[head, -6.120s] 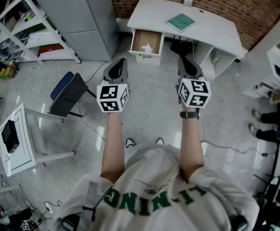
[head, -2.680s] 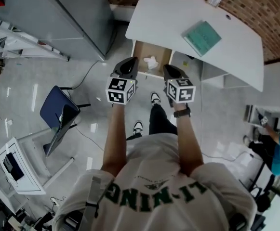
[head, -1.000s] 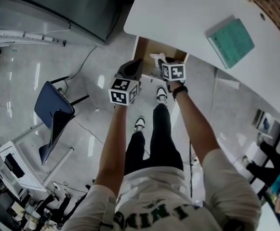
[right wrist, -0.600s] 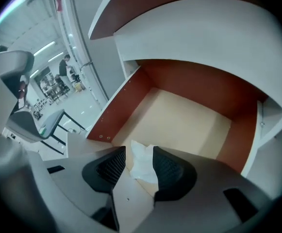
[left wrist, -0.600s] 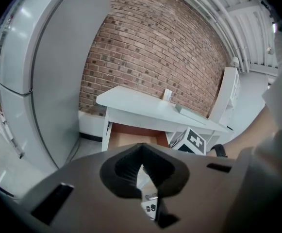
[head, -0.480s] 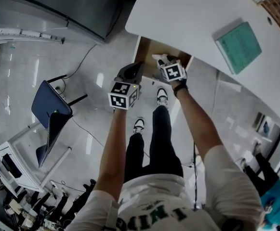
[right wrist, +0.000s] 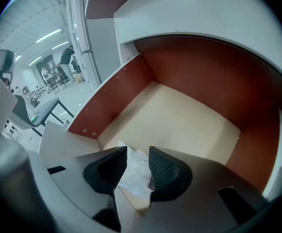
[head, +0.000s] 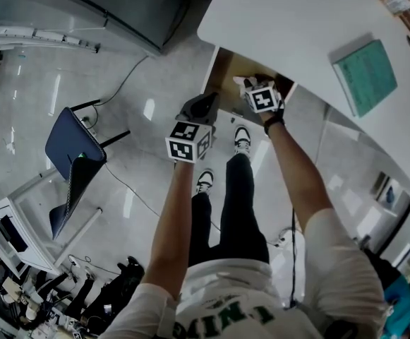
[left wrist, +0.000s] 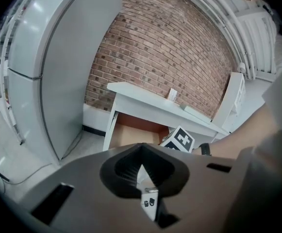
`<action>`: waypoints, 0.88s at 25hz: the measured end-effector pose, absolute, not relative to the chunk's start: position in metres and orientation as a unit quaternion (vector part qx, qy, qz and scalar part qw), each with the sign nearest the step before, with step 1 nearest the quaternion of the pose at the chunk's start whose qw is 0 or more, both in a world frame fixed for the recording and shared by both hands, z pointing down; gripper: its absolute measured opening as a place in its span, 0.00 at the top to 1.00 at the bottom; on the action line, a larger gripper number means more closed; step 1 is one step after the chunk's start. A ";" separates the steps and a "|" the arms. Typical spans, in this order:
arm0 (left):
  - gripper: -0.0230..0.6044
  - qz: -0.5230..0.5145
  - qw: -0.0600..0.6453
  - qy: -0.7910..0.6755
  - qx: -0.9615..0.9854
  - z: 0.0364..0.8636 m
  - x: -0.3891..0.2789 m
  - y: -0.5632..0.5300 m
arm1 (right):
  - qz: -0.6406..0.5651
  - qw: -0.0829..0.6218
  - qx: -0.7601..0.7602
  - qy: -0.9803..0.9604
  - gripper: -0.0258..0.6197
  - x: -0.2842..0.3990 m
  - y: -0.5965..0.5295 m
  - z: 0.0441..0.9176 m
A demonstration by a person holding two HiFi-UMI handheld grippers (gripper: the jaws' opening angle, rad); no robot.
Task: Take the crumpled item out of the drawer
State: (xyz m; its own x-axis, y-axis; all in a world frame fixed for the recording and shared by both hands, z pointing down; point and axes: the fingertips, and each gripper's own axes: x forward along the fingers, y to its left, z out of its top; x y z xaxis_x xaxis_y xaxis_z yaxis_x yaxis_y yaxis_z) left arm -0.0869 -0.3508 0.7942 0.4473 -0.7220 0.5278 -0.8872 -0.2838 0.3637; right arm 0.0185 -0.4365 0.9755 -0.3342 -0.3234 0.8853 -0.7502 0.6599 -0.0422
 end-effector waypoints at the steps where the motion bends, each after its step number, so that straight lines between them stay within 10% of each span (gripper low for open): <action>1: 0.98 0.131 0.316 -0.511 0.789 0.796 -0.087 -0.349 | 0.231 0.467 0.340 -0.783 0.78 0.018 -0.436 0.977; 7: 0.98 0.130 0.324 -0.516 0.782 0.802 -0.085 -0.343 | 0.212 0.487 0.337 -0.777 0.94 0.025 -0.429 0.980; 22: 0.98 0.142 0.307 -0.513 0.789 0.771 -0.088 -0.340 | 0.236 0.442 0.352 -0.790 0.95 0.022 -0.393 0.915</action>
State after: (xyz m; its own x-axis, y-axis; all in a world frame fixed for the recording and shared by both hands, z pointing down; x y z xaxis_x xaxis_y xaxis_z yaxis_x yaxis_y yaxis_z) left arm -0.0875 -0.3405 0.7713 0.4333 -0.7221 0.5393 -0.8966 -0.2845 0.3394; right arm 0.0224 -0.3934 0.9146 -0.3612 -0.3466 0.8657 -0.7649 0.6411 -0.0625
